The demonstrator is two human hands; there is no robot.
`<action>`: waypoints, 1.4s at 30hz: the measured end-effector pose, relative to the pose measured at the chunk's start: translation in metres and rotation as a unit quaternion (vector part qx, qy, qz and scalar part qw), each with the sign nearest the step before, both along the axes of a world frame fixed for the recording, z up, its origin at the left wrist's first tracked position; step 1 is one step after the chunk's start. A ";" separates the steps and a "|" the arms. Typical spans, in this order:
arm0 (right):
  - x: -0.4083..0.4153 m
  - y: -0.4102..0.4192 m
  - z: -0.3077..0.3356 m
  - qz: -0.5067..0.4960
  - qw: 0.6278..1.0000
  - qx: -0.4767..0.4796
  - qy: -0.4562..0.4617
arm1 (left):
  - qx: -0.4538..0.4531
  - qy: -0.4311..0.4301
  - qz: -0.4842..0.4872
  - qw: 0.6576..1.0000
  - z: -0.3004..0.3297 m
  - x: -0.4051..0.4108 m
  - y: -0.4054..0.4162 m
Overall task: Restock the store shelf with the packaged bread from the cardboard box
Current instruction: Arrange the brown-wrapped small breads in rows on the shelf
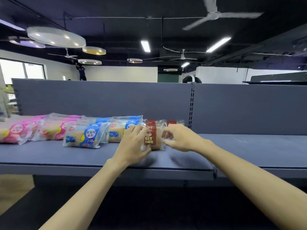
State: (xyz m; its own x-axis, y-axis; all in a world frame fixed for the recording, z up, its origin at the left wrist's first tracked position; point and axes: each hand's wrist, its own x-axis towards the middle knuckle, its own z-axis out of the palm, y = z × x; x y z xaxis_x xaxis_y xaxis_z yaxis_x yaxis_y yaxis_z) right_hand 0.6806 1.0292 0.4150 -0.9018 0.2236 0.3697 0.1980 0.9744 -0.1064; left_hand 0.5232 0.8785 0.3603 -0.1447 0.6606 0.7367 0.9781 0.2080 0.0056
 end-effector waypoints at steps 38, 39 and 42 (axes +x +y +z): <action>-0.288 -0.398 -0.105 0.294 0.940 -0.009 -0.173 | -0.301 -0.277 0.340 0.847 -0.146 -0.141 -0.449; -0.288 -0.397 -0.122 0.295 0.931 -0.033 -0.211 | -0.317 -0.300 0.337 0.834 -0.165 -0.137 -0.444; -0.292 -0.390 -0.181 0.289 0.904 -0.075 -0.306 | -0.362 -0.354 0.322 0.800 -0.235 -0.117 -0.425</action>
